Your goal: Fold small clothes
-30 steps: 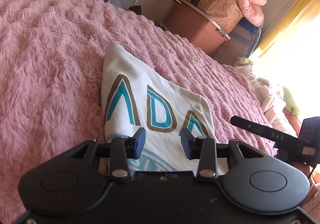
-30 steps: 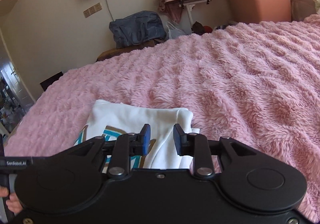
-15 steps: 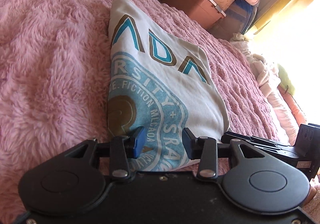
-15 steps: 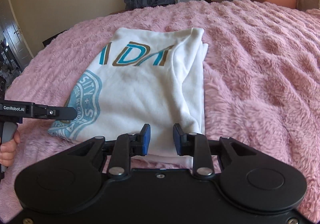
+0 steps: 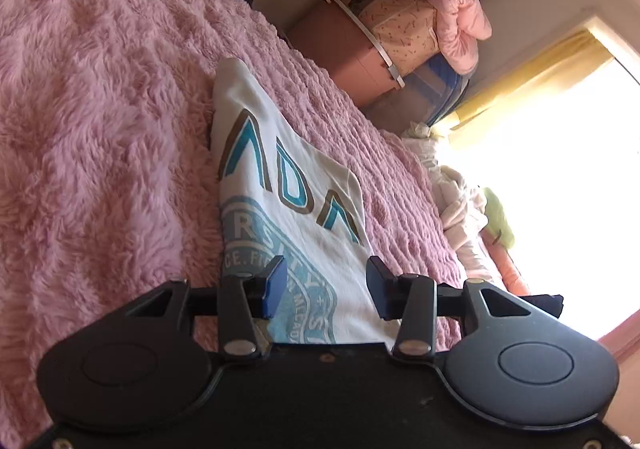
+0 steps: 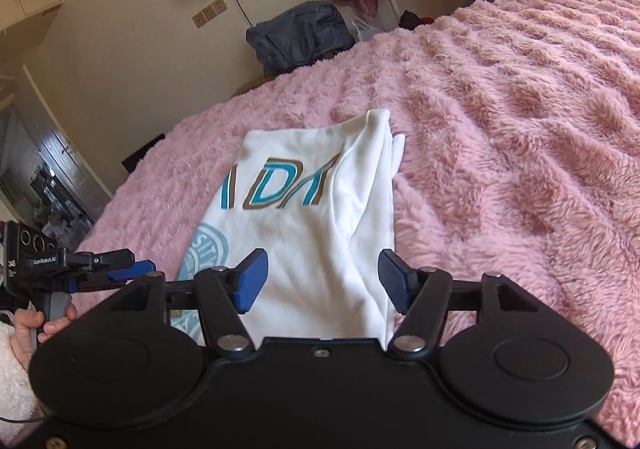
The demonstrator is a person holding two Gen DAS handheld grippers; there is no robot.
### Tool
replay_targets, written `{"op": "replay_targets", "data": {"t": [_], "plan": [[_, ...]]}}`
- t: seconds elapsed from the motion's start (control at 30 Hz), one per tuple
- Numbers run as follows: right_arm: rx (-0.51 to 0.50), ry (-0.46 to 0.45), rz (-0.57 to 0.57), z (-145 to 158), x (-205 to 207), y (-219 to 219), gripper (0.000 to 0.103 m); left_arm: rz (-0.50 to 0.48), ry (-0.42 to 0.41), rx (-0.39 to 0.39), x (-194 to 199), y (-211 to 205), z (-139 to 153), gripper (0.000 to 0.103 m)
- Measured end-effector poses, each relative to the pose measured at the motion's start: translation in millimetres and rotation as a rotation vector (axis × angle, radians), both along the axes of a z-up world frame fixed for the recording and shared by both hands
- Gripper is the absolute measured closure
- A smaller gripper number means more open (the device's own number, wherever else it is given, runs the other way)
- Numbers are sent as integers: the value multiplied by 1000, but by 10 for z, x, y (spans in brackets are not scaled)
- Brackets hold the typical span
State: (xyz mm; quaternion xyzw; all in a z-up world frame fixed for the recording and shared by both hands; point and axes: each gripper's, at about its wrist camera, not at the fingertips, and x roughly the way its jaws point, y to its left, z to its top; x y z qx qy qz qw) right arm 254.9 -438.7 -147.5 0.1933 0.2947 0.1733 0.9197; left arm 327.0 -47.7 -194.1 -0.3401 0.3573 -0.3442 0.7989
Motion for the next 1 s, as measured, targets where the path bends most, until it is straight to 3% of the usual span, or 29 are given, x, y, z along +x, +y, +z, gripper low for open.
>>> {"op": "replay_targets", "data": {"t": [0.13, 0.23, 0.43, 0.73, 1.0], "plan": [[214, 59, 55, -78, 289, -305, 39, 39, 113, -83, 256, 221, -222, 56], [313, 93, 56, -191, 468, -420, 39, 42, 161, -80, 366, 279, -365, 56], [330, 153, 79, -369, 750, -490, 39, 19, 198, -105, 492, 263, -568, 56], [317, 248, 136, -607, 1065, -377, 36, -27, 203, -106, 694, 102, -631, 55], [395, 260, 209, -683, 1299, -223, 30, -83, 207, -40, 892, -178, -610, 54]]}}
